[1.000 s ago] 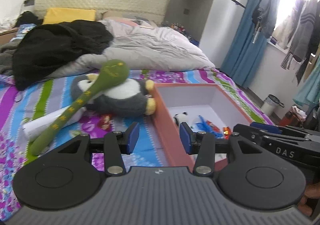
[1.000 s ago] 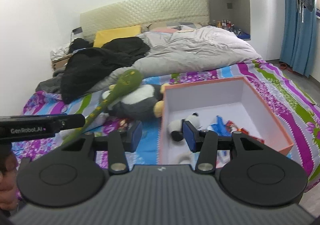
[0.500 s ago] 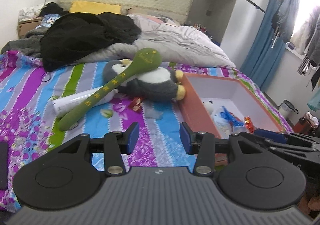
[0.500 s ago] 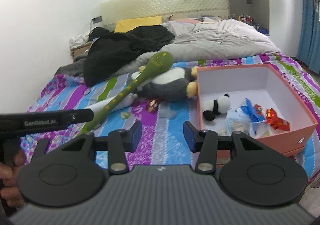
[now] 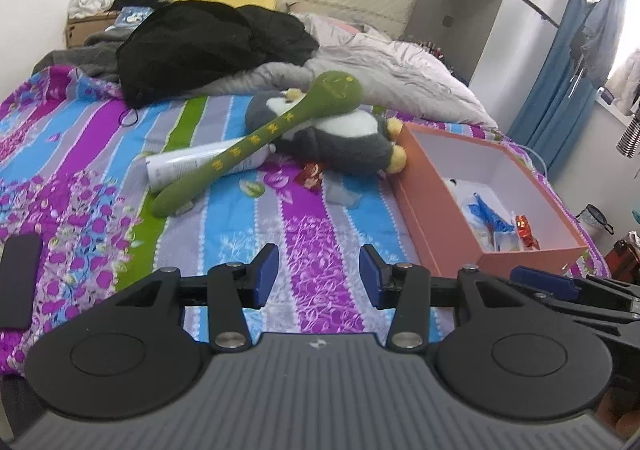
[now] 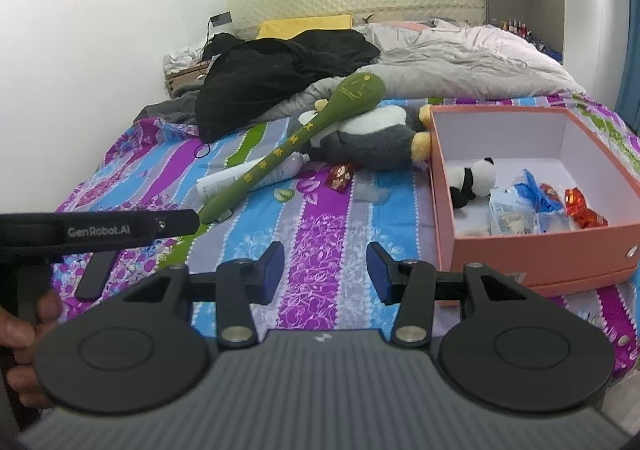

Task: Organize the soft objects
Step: 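Withdraw both open grippers from the box back toward the pile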

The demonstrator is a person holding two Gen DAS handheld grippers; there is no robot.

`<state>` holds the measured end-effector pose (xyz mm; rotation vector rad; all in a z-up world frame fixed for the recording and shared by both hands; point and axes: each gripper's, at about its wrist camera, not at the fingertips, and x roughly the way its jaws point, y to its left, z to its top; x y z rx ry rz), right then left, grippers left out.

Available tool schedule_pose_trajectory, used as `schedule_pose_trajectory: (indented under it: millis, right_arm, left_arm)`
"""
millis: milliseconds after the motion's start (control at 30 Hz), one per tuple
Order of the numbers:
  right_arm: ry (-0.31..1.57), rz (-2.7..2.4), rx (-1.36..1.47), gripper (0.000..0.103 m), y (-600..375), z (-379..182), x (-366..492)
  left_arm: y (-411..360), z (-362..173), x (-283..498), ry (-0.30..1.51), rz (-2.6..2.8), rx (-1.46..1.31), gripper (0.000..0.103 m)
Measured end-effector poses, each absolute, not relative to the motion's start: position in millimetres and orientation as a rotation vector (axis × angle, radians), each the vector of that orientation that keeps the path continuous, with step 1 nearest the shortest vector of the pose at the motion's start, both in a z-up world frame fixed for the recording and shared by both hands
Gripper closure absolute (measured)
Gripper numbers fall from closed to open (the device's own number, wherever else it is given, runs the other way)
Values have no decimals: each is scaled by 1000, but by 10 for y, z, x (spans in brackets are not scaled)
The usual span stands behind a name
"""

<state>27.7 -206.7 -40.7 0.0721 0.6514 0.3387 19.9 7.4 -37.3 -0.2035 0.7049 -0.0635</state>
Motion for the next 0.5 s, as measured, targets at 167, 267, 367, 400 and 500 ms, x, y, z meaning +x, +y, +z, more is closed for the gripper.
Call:
schedule_pose_trajectory:
  millis: [167, 267, 367, 400, 500]
  right_arm:
    - [668, 333, 67, 55, -2017, -481, 297]
    - [679, 326, 72, 55, -2010, -531, 348]
    - [690, 316, 64, 55, -1989, -582, 415]
    - [693, 316, 62, 55, -1984, -597, 441]
    - [702, 314, 52, 55, -1957, -645, 530]
  left_arm:
    - [121, -463, 224, 725, -63, -210, 52]
    - [147, -509, 277, 733, -61, -216, 52]
    - [171, -567, 361, 743, -56, -219, 52]
    - [180, -584, 393, 747, -53, -221, 52]
    - [214, -650, 503, 761, -48, -231, 52]
